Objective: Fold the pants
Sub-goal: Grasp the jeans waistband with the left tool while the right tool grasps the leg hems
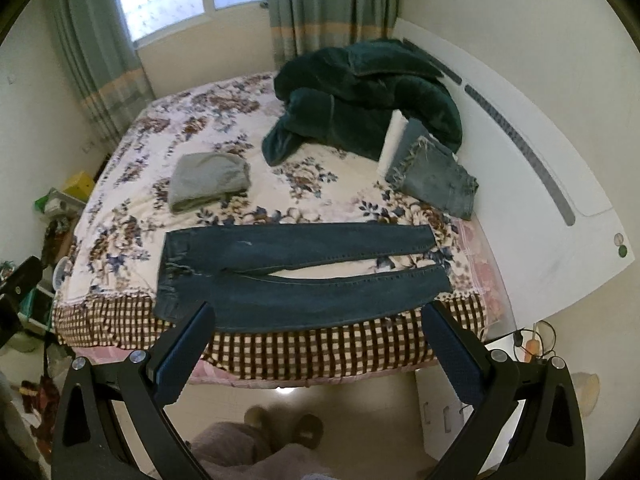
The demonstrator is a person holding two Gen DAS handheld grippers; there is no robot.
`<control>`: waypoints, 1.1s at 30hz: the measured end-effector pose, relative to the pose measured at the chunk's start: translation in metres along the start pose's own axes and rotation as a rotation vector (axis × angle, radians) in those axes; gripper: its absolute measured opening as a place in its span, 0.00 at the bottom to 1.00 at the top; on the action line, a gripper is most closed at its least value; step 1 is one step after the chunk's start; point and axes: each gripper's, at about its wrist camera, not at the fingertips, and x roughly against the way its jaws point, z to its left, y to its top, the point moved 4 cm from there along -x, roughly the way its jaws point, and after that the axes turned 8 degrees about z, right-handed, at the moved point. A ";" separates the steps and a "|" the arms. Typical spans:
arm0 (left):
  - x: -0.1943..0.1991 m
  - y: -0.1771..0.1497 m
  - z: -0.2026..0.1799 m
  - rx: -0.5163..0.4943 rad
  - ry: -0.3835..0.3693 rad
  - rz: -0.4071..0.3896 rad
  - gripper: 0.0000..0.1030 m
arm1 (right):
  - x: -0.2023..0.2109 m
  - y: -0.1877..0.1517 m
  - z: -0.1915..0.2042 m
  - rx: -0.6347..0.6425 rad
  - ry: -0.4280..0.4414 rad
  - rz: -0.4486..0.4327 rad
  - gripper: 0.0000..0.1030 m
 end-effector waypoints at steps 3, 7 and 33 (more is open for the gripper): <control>-0.031 0.007 -0.006 -0.008 0.018 0.028 1.00 | -0.038 0.024 -0.013 -0.024 -0.004 0.034 1.00; -0.091 0.032 -0.017 -0.014 0.023 0.088 1.00 | -0.106 0.062 -0.032 -0.077 0.003 0.080 1.00; -0.660 0.079 0.021 0.535 0.115 0.832 1.00 | -0.738 0.217 -0.186 -0.835 -0.139 0.518 1.00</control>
